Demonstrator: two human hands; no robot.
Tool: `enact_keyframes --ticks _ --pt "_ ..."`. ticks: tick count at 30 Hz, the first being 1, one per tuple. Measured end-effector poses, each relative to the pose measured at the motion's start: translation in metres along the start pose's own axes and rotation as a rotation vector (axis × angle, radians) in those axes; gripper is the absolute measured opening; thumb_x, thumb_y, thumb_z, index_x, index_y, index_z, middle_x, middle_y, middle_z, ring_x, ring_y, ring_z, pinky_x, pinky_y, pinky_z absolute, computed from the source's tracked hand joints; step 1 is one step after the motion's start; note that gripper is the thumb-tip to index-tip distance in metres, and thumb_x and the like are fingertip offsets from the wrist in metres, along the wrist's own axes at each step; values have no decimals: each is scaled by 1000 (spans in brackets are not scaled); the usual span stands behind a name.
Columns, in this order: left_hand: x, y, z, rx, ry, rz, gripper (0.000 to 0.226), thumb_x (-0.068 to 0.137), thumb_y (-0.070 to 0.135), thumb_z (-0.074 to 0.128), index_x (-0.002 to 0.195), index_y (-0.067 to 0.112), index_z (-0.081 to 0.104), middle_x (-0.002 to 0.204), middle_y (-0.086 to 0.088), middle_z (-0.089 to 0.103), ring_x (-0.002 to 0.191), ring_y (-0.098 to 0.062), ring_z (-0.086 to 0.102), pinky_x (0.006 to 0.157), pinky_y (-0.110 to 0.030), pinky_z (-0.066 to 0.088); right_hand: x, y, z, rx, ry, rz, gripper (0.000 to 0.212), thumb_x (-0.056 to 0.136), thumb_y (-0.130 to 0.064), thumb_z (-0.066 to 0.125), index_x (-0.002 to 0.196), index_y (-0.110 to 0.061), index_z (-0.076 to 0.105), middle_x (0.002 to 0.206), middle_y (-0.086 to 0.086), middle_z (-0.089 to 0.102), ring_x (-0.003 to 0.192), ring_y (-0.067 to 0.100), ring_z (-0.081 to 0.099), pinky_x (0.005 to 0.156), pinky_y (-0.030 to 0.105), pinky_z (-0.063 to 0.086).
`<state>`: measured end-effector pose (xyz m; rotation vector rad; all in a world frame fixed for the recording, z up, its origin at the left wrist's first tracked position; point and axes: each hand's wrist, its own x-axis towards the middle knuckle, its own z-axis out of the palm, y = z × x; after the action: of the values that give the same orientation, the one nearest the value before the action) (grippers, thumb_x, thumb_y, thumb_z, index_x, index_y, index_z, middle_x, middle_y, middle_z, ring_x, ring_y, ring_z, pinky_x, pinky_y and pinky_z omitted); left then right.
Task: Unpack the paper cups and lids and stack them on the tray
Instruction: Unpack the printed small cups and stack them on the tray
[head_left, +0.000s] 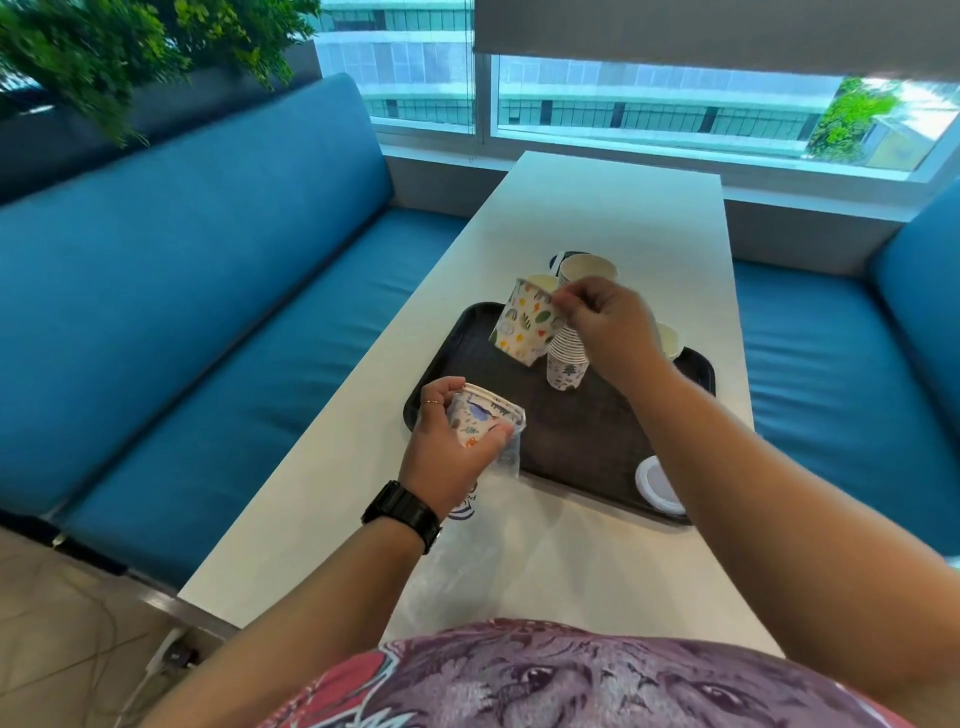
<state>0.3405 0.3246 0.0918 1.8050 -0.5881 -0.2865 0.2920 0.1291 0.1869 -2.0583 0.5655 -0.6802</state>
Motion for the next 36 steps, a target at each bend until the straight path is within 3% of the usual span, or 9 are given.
enact_keyframes --ticks 4,9,13,16,23,29,33,36 --pt "2 -2 1 4 4 -9 65 81 25 80 122 36 32 124 2 49 104 -9 60 76 -12 54 36 -15 -27 -123 136 -100 15 93 -23 60 98 -17 73 88 -6 67 80 8 57 57 6 35" --pt "6 -5 2 -3 -6 -30 65 81 25 80 123 35 32 128 0 49 111 -16 60 80 -14 55 69 -22 -49 -359 217 -218 22 96 -23 55 106 -10 70 105 4 68 94 18 58 73 22 36" --pt "7 -7 4 -16 -14 -35 65 81 25 80 123 35 32 128 1 48 111 -15 59 77 -12 54 79 -5 -50 -564 151 -261 24 97 -21 53 109 -7 68 110 14 64 105 32 56 85 38 44" --pt "8 -7 4 -10 -13 -41 65 81 25 80 123 35 32 127 3 47 108 -12 58 75 -10 53 74 10 -43 -640 101 -267 23 97 -20 53 106 -5 68 108 16 64 105 35 55 87 41 44" --pt "7 -7 6 -33 -3 -55 63 81 22 80 122 33 34 121 7 48 100 0 57 73 -8 51 60 40 -23 -676 23 -263 22 96 -23 55 104 -8 71 107 12 67 109 32 55 89 38 43" --pt "8 -8 4 -26 -3 -56 64 81 23 80 123 34 34 124 4 48 103 -8 59 74 -8 52 59 51 -17 -674 33 -268 24 96 -22 55 108 -9 70 114 11 68 109 32 59 93 38 43" --pt "9 -8 4 -18 0 -51 64 81 25 80 123 35 33 124 5 48 103 -6 58 75 -7 51 56 50 -17 -628 73 -309 24 94 -19 59 114 -11 70 129 10 63 130 25 50 110 39 32" --pt "9 -8 4 -22 2 -54 65 80 26 81 124 35 33 127 2 49 108 -12 59 79 -11 53 44 38 -14 -534 101 -331 24 94 -20 60 114 -14 71 129 5 64 132 20 48 112 36 31"
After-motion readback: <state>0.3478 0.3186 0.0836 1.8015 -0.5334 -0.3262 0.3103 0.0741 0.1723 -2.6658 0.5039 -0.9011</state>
